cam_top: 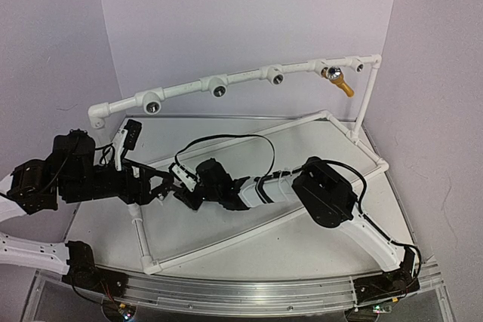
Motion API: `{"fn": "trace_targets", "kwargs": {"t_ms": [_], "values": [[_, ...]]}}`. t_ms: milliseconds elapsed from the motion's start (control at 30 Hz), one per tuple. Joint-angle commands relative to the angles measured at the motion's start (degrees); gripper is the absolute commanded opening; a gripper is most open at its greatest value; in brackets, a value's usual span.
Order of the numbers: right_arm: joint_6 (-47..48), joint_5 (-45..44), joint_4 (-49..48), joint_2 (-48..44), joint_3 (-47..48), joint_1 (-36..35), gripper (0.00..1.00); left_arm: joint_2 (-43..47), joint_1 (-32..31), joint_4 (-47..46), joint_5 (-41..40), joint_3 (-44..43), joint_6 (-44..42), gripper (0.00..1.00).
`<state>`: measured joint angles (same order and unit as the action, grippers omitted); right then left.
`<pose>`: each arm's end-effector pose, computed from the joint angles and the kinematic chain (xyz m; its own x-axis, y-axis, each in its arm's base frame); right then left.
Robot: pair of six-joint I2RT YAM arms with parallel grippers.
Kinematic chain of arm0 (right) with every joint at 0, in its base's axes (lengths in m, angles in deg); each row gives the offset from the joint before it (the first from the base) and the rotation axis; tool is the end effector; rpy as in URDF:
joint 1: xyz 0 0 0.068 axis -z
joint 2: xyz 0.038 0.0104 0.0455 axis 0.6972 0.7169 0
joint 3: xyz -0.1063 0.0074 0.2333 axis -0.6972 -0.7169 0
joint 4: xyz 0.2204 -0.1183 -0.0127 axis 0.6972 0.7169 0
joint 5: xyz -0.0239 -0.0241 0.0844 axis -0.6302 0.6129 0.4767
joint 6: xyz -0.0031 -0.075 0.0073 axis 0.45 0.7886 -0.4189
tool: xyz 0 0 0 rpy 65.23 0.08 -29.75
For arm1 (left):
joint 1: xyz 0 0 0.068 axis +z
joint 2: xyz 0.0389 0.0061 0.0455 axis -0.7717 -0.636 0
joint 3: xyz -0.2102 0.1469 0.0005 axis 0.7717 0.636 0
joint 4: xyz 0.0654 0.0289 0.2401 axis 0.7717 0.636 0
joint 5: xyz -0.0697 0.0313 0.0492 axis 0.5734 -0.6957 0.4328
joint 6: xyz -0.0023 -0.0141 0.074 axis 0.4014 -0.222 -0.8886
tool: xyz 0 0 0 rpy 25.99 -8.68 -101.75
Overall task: Install the water faucets
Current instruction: Pick up the water faucet from the center of the board.
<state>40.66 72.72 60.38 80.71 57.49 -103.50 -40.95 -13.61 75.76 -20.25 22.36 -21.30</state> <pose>0.2853 0.5046 0.0737 -0.0418 -0.3737 -0.9266 -0.9538 0.2910 -0.0743 0.0900 -0.1588 0.3121 -0.5575 0.0178 -0.8300 0.6143 0.6814 -0.3980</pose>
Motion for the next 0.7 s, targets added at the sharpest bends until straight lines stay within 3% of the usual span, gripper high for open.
{"fn": "trace_targets", "kwargs": {"t_ms": [0, 33, 67, 267, 400, 533, 667], "values": [[1.60, -0.99, -2.40, -2.02, -1.49, -0.34, 0.20, -0.74, 0.04, 0.28, -4.85, -3.27, 4.06, 0.80], [1.65, -0.97, -3.93, -3.54, -3.02, -0.36, 0.07, -0.97, 0.04, 0.26, -5.64, -3.40, 4.66, 0.80], [1.44, -1.05, -5.30, -5.05, -5.56, -0.41, 0.00, -1.24, 0.03, 0.28, -6.32, -3.63, 5.39, 0.80], [1.55, 4.09, -14.68, -24.34, -29.19, -0.38, 0.00, -3.04, -0.06, 0.09, -9.39, -4.73, 9.43, 0.79], [9.18, 9.71, -14.62, -42.96, -47.71, -0.36, 0.00, -6.45, -0.04, -1.78, -9.35, -5.28, 10.57, 0.79], [23.75, 14.01, 3.19, -60.06, -56.59, -0.40, 0.00, -12.18, 0.12, -8.34, -3.15, -6.18, 8.37, 0.80], [35.11, 16.34, 24.51, -71.33, -56.83, -0.32, 0.00, -19.58, 0.64, -16.25, 14.11, -8.73, 3.38, 0.79]]}}
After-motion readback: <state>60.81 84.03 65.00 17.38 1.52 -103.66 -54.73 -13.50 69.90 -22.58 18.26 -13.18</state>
